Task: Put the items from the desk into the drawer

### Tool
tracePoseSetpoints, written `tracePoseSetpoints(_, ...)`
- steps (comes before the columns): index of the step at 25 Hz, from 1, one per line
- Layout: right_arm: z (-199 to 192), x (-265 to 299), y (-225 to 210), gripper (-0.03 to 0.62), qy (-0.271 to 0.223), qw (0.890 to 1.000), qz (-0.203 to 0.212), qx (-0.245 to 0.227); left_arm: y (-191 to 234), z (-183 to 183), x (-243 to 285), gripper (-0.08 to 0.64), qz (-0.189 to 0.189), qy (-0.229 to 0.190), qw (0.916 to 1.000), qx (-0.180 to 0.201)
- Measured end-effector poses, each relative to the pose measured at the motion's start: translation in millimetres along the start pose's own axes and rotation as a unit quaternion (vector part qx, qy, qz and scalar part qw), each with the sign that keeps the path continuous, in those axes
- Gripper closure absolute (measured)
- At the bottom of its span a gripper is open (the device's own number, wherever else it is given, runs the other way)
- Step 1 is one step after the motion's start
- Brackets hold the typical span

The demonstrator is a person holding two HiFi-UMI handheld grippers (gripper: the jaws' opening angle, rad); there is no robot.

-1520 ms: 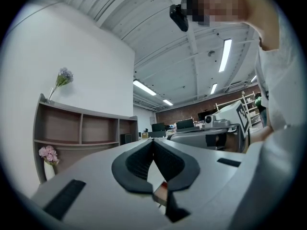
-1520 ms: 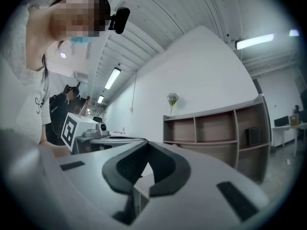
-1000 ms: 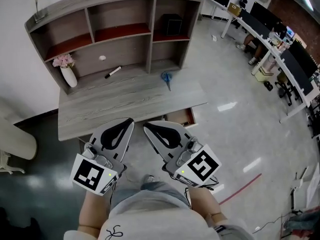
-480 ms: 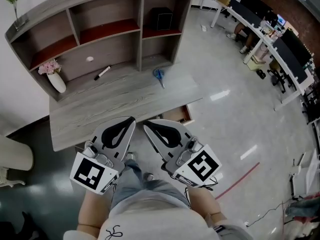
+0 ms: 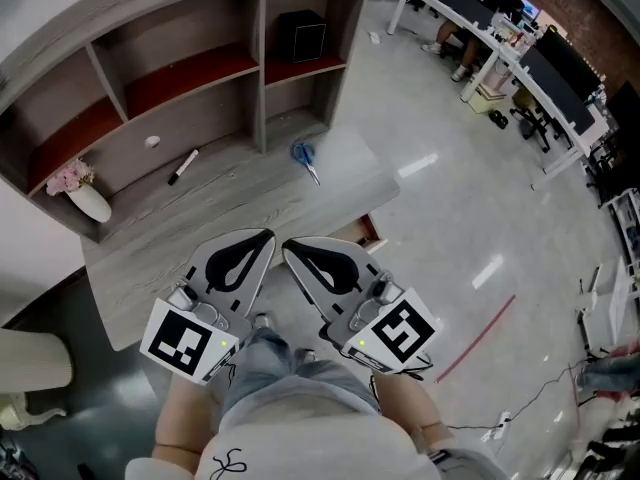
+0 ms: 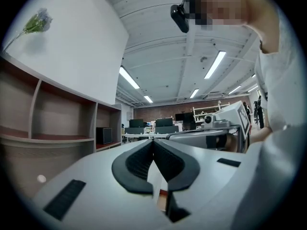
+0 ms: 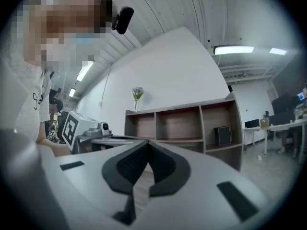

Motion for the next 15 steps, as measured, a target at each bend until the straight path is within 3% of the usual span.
tracePoseSetpoints(15, -19.9, 65.2, -59.5, 0.583, 0.001, 0.995, -0.098, -0.003, 81.1, -21.6, 51.5, 0.549, -0.1, 0.013, 0.9949, -0.01)
Point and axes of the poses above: the fingertips, and each gripper's own axes: x forward along the fingers, y to its left, z out of its top, the point moved 3 cm from there along -x, backward along the fingers, and after that the axes turned 5 degrees about -y, right-handed, at the moved point
